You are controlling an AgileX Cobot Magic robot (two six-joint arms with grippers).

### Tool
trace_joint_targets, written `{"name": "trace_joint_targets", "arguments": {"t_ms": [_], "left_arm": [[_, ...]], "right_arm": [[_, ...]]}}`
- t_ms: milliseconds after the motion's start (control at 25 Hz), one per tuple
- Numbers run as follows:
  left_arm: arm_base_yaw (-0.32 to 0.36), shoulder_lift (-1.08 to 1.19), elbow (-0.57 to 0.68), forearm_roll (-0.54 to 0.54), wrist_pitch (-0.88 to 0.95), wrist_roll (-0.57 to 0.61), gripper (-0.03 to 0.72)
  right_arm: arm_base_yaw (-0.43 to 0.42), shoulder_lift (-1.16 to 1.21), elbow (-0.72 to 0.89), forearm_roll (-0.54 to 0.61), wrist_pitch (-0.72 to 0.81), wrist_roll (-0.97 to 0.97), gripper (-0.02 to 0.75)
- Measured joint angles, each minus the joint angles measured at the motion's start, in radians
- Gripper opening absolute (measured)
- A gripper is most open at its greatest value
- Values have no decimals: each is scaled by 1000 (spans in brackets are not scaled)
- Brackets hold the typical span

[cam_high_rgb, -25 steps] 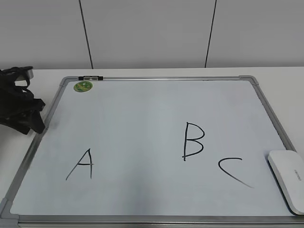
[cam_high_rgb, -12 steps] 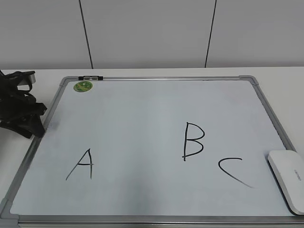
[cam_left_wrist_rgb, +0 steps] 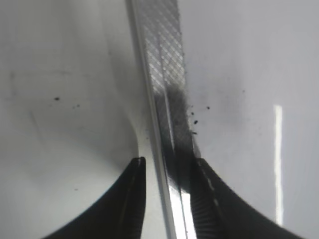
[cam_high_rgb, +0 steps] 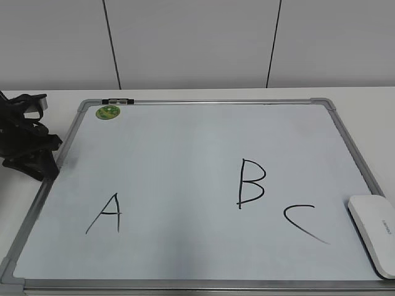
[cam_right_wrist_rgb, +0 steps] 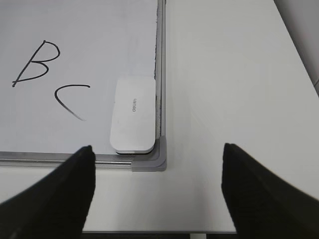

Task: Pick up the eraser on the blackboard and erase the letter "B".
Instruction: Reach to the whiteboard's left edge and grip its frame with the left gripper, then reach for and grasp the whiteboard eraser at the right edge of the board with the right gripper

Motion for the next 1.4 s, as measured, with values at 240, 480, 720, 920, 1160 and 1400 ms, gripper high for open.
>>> {"name": "trace_joint_targets", "arguments": {"t_ms": [240,480,720,920,1160,1400], "left_arm": [[4,4,-5,-15,12,0,50],[4,6,-10,-21,21,-7,41],[6,11,-20,-28,37,-7,40],[6,12,-20,-29,37,-7,40],[6,12,-20,-32,37,-9,38],[8,12,-20,-33,37,-9,38]], "right_arm": [[0,0,0,0,0,0,587],[0,0,0,0,0,0,587],[0,41,-30,0,-7,-23,587],[0,277,-114,1,-74,-50,587],[0,495,-120,31,-186,-50,587],[-2,782,-120,98,-226,-57,587]]}}
